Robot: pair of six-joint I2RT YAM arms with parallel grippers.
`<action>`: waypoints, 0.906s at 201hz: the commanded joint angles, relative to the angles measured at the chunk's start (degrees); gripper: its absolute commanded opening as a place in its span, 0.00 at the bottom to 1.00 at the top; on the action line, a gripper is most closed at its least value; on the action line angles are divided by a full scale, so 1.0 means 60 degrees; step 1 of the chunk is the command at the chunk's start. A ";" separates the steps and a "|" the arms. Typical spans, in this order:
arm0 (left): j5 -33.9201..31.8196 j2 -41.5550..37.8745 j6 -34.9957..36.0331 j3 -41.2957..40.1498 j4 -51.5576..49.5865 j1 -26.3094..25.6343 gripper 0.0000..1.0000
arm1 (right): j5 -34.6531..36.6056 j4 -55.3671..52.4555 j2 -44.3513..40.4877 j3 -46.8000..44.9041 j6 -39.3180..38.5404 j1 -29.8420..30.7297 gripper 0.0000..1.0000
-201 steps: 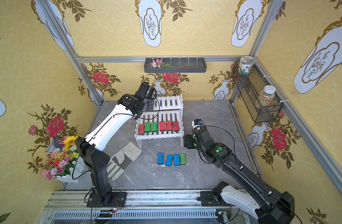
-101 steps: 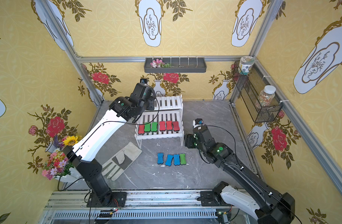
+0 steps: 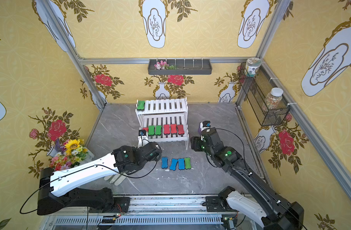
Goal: Remove the whiteboard erasers from the shelf
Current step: Place the whiteboard eraser at the center of the board.
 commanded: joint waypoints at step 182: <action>0.2389 0.3552 0.0511 -0.1822 0.4035 0.1007 0.36 | -0.0222 -0.0142 0.0522 0.0903 -0.0518 -0.0773 0.70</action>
